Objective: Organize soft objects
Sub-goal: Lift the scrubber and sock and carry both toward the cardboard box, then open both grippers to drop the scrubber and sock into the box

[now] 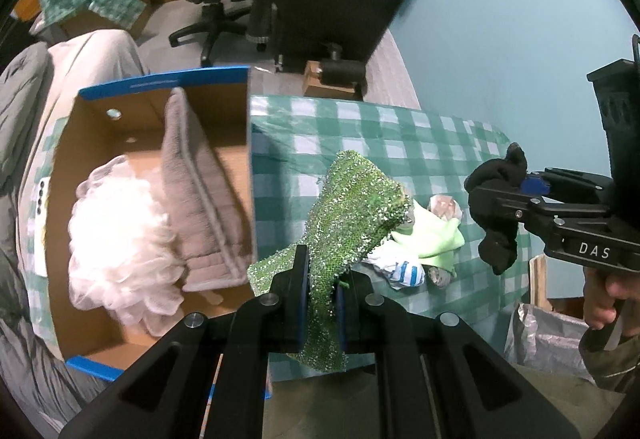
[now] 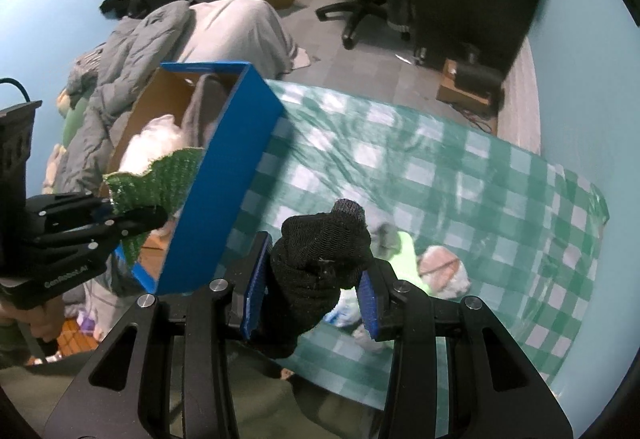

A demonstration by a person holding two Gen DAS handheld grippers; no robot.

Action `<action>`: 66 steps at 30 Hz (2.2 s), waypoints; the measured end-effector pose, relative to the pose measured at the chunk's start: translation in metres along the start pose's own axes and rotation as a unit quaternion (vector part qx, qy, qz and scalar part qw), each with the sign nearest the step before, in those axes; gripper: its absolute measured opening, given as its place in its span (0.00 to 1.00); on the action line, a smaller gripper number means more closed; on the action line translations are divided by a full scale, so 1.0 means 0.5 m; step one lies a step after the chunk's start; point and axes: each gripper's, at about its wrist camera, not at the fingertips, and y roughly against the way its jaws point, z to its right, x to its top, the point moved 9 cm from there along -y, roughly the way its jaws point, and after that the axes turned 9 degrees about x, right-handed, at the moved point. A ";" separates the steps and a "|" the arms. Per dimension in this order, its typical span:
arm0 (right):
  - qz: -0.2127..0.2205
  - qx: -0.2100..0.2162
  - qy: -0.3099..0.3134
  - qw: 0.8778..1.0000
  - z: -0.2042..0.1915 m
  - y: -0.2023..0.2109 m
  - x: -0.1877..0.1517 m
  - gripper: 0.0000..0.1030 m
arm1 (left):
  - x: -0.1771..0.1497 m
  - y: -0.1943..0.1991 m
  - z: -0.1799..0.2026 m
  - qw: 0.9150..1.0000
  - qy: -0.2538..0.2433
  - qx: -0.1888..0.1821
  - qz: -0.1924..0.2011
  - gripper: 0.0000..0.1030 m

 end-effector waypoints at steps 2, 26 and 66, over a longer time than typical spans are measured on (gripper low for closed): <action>-0.002 0.005 0.010 1.000 -0.021 -0.007 0.008 0.38 | -0.005 0.004 -0.016 1.000 0.008 0.002 0.000 0.10; -0.040 0.050 0.122 0.990 -0.263 -0.132 0.087 0.38 | -0.057 0.042 -0.223 0.995 0.089 0.043 0.016 0.10; -0.116 0.059 0.134 0.982 -0.350 -0.315 0.035 0.60 | -0.128 -0.064 -0.351 0.989 0.125 0.074 -0.035 0.64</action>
